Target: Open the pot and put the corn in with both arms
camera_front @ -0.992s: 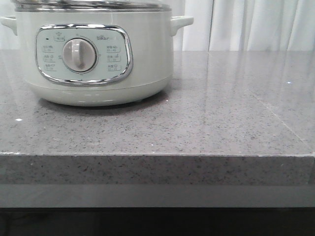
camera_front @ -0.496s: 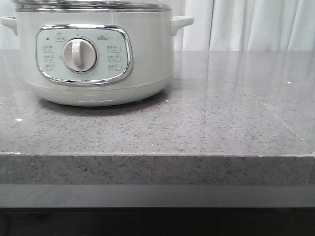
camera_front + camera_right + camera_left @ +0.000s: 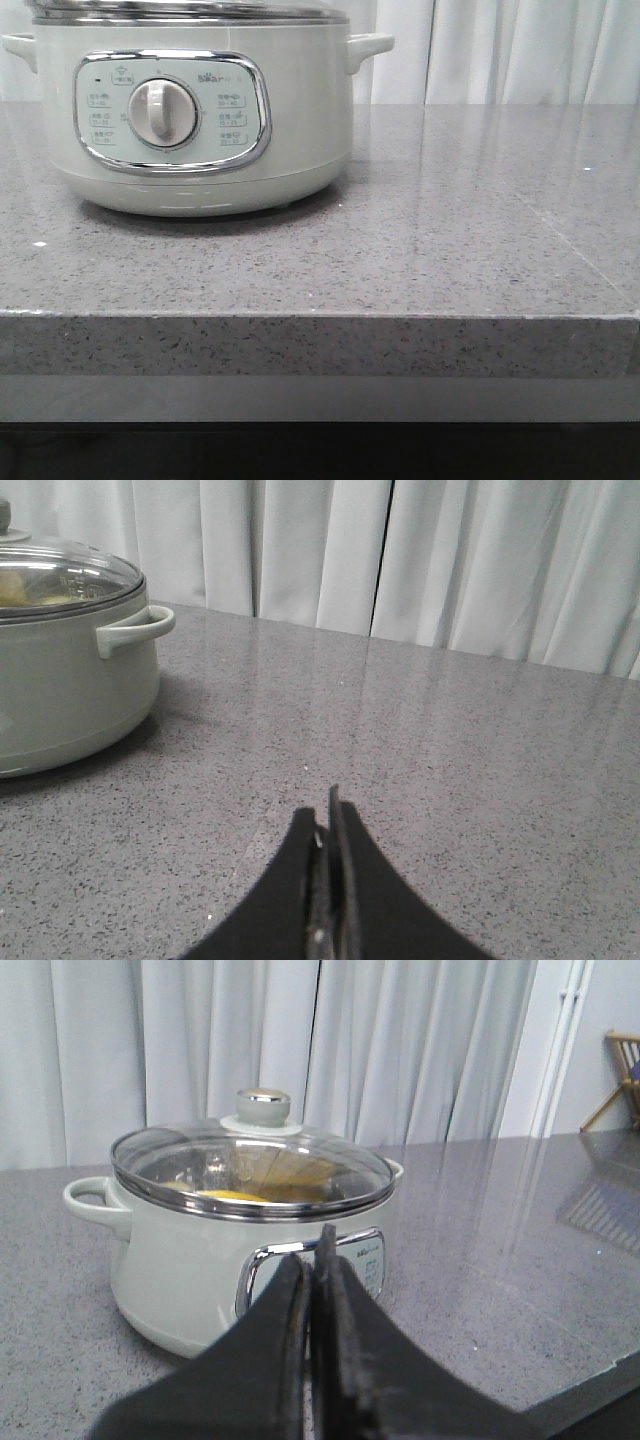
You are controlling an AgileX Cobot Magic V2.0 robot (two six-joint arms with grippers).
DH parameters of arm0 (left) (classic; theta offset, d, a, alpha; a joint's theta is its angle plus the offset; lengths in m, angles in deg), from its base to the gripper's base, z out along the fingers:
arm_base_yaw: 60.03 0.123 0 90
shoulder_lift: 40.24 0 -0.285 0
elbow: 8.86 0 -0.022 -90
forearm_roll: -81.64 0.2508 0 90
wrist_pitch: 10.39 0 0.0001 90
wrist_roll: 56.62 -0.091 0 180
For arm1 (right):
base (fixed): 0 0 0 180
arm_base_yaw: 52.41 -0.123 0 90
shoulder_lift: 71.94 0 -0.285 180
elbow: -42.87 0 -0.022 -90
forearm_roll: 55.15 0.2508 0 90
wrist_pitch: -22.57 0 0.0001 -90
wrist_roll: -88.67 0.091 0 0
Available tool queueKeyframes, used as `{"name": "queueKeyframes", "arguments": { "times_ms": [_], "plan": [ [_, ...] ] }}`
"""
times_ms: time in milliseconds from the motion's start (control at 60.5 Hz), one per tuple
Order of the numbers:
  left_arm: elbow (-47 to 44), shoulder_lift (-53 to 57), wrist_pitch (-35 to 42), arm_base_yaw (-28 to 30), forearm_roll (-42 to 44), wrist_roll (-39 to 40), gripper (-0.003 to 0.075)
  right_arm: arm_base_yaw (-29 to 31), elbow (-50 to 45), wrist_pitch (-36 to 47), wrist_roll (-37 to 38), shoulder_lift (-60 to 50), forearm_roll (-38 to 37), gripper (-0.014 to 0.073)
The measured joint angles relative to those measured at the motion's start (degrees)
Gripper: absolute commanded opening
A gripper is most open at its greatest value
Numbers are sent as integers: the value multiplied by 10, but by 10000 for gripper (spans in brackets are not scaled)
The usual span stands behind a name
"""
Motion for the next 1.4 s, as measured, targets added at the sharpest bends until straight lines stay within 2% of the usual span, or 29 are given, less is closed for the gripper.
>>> {"name": "queueKeyframes", "arguments": {
  "times_ms": [545, 612, 744, 826, 942, 1207, 1405],
  "plan": [
    [-33, 11, 3, 0, 1, 0, -18, 0, 0, 0, -1, 0, 0, -68],
    [-33, 12, 3, 0, 31, 28, -18, 0, 0, 0, -1, 0, 0, -68],
    [-34, 15, 3, 0, 160, 156, -19, 0, 0, 0, -1, 0, 0, -68],
    [-36, 18, 3, 3, 197, 181, -18, 0, 0, 0, -1, 0, 0, -68],
    [-50, 29, 4, 43, 220, 192, -18, 0, 0, 0, -1, 0, 0, -68],
    [-114, 33, 22, 182, 227, 192, -18, 0, -1, -1, -1, 0, 0, -68],
    [-174, 33, 60, 211, 225, 192, -18, 0, -1, -1, -1, 0, 0, -68]
  ]
}}
